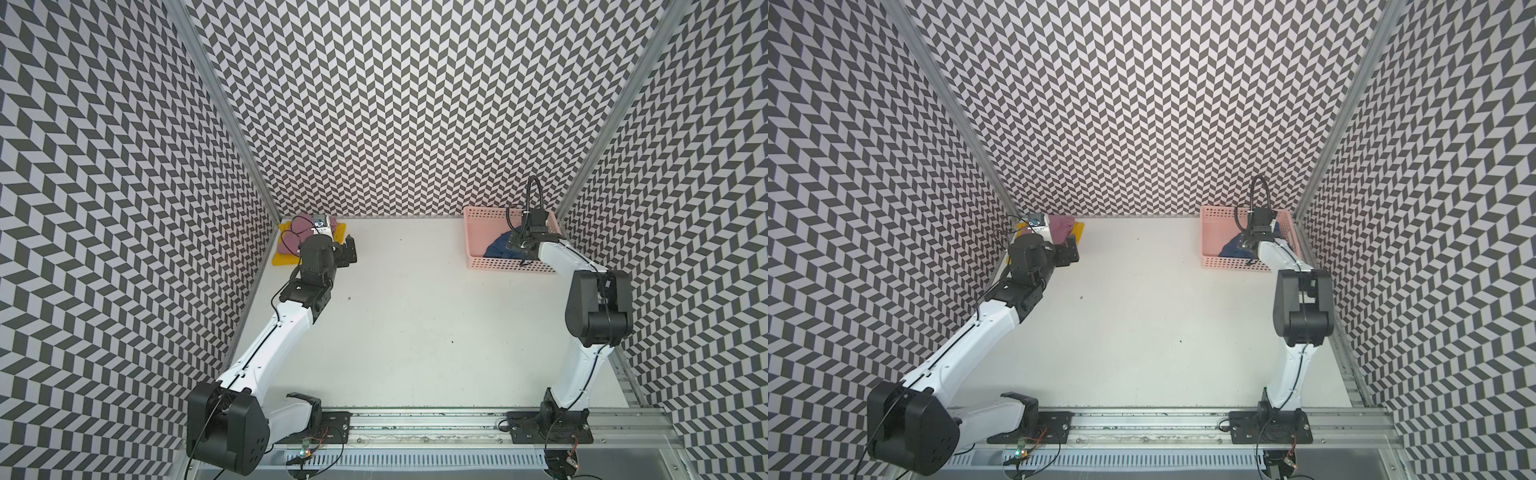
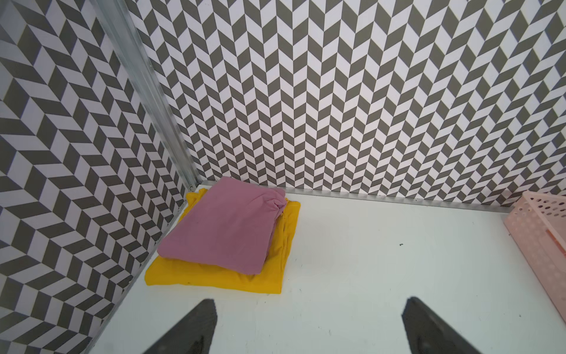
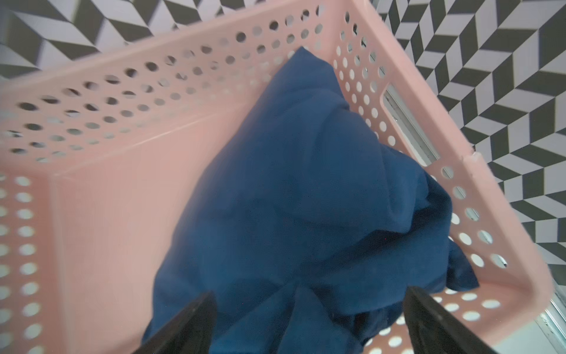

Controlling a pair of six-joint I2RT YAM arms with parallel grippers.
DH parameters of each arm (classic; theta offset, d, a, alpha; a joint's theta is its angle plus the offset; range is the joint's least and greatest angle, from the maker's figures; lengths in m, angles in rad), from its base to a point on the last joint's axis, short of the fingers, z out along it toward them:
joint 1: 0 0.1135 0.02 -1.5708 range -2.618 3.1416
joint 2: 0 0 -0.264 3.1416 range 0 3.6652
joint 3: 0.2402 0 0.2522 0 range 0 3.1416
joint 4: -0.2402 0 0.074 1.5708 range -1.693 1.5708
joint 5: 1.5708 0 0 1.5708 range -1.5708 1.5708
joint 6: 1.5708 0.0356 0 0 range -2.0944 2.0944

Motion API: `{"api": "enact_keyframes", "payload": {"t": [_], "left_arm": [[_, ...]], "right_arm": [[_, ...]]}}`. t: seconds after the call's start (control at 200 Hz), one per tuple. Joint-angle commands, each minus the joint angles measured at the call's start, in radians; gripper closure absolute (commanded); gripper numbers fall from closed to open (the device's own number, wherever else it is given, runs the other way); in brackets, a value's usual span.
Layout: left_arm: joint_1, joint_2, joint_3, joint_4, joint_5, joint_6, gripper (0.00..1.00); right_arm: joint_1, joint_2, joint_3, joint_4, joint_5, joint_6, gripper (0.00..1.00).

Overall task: Fold and stack t-shirts
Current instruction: Pick up the T-shirt from the bin, then place the T-shirt at the center of the board.

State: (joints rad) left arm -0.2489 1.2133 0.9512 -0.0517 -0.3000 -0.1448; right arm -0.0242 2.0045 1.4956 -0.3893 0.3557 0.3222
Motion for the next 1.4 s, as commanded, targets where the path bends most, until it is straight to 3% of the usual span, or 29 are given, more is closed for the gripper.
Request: {"api": "enact_keyframes", "payload": {"t": [0.0,0.09,0.18,0.386,0.746,0.876,1.037,1.117,1.242,1.392], "left_arm": [[-0.002,-0.010,0.032,-0.017,0.017,-0.011,0.03],[-0.003,-0.010,0.030,-0.017,0.023,-0.012,0.03],[-0.003,-0.008,0.030,-0.016,0.039,-0.018,0.03],[-0.003,0.006,0.039,-0.025,0.055,-0.020,0.03],[-0.003,0.008,0.060,-0.048,0.074,-0.032,0.03],[-0.003,0.008,0.060,-0.055,0.090,-0.036,0.03],[-0.008,0.008,0.093,-0.097,0.124,-0.055,0.04],[-0.011,-0.001,0.102,-0.106,0.132,-0.061,0.04],[-0.019,-0.023,0.097,-0.109,0.159,-0.072,0.04],[-0.032,-0.049,0.076,-0.124,0.186,-0.096,0.05]], "right_arm": [[-0.019,0.072,0.017,0.014,0.022,0.004,0.04],[-0.034,0.119,0.053,0.003,-0.024,0.002,0.08],[-0.036,0.141,0.077,0.005,-0.085,-0.015,0.23],[-0.037,0.073,0.082,0.056,-0.178,-0.044,1.00],[0.010,-0.441,-0.103,0.390,-0.616,-0.114,1.00],[0.141,-0.587,-0.107,0.348,-0.738,-0.187,1.00],[0.331,-0.774,-0.233,0.273,-0.750,-0.181,0.98],[0.365,-0.888,-0.336,0.282,-0.774,-0.145,0.98],[0.385,-1.034,-0.373,0.229,-0.778,-0.112,0.98],[0.386,-1.038,-0.346,0.102,-0.934,-0.093,0.93]]}}
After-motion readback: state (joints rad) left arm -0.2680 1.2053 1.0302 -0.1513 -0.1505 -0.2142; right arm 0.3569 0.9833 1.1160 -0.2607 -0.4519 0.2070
